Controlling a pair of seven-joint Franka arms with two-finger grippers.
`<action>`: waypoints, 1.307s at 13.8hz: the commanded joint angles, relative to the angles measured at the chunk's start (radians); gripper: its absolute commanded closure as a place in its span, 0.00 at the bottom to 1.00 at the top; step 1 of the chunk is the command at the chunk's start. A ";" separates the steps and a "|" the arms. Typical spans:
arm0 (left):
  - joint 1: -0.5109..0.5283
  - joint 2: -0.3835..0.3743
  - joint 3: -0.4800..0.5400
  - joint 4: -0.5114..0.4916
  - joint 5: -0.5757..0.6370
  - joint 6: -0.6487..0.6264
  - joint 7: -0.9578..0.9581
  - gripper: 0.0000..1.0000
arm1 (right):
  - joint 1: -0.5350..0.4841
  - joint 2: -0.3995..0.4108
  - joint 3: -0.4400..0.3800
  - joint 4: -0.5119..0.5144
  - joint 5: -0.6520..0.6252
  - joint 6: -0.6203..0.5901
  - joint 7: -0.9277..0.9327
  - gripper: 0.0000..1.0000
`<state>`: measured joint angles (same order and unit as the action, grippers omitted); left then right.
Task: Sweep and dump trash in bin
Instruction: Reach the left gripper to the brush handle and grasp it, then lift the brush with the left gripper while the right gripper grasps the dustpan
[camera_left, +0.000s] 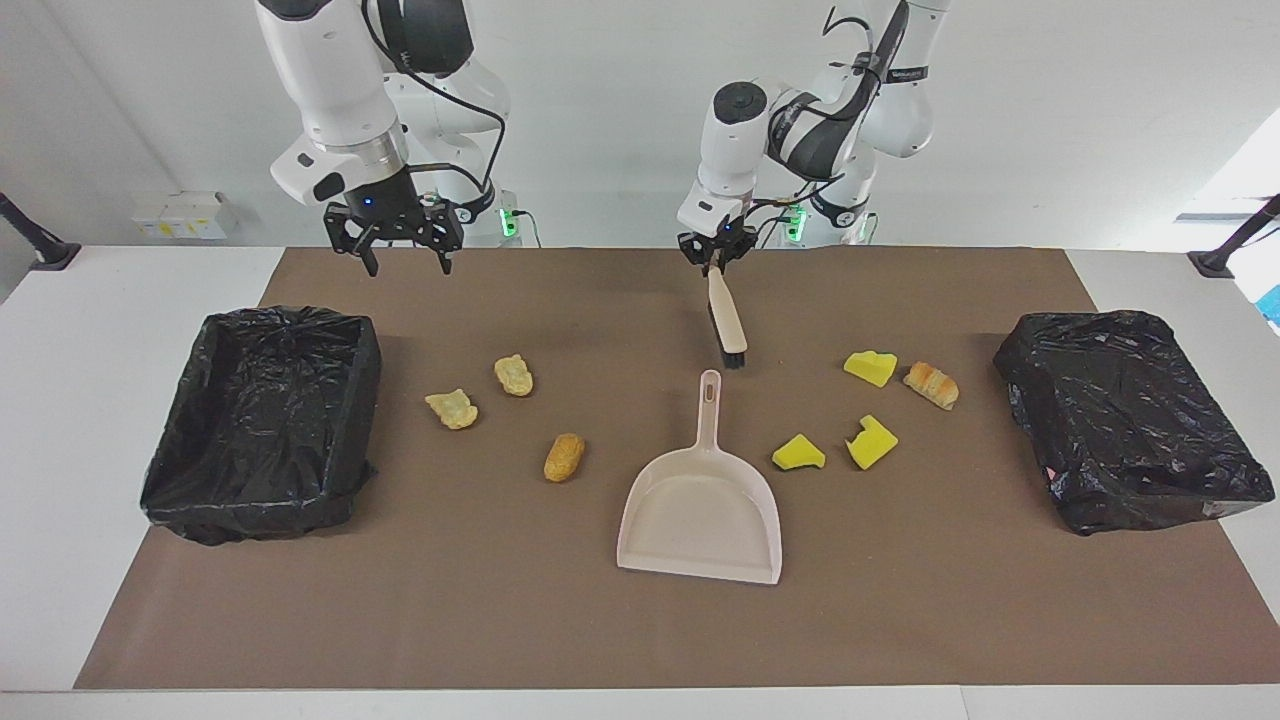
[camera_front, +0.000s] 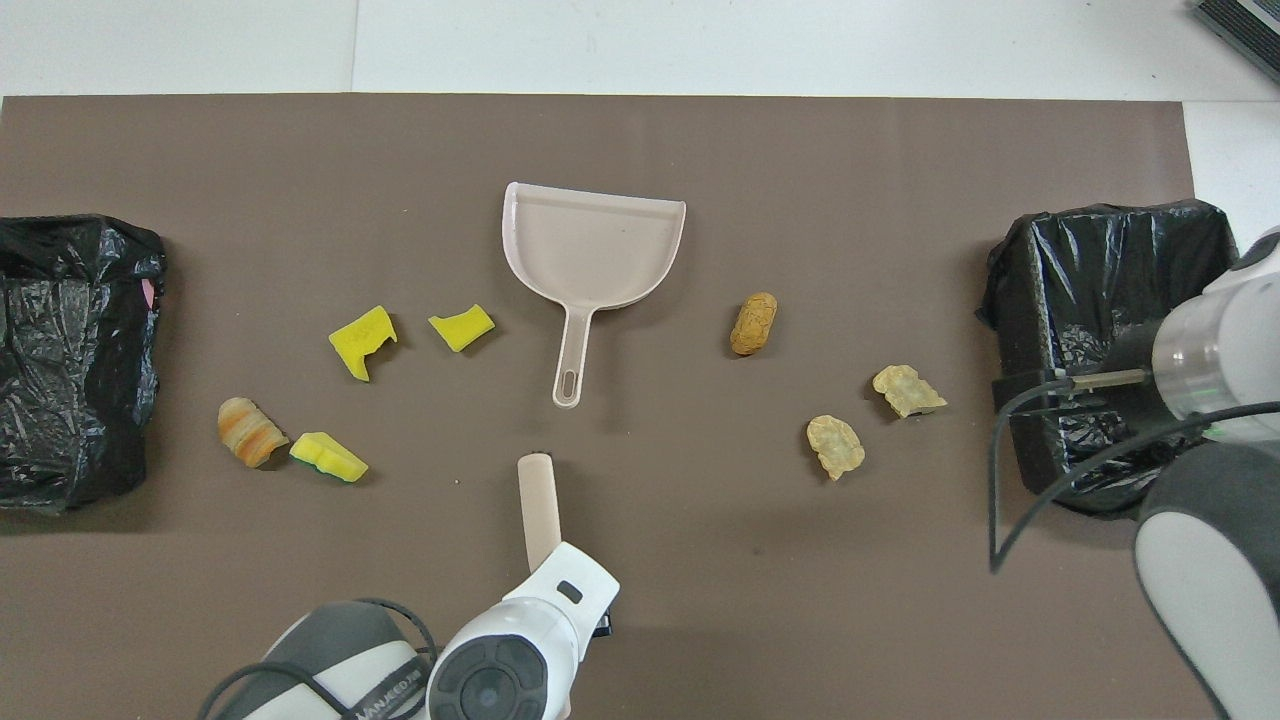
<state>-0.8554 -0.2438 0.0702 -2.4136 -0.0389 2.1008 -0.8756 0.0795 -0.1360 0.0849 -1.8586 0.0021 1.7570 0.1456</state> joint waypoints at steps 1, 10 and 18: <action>0.110 -0.058 -0.004 0.036 0.043 -0.079 0.035 1.00 | 0.051 0.053 -0.002 -0.008 0.019 0.083 0.109 0.00; 0.493 -0.049 -0.003 0.033 0.205 -0.091 0.289 1.00 | 0.367 0.324 -0.002 0.018 -0.097 0.438 0.615 0.00; 0.803 -0.057 0.002 -0.009 0.198 -0.145 0.722 1.00 | 0.525 0.596 -0.007 0.258 -0.247 0.477 0.864 0.03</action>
<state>-0.0602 -0.2833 0.0856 -2.4136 0.1511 1.9752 -0.1712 0.5858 0.3835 0.0833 -1.6995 -0.2041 2.2456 0.9753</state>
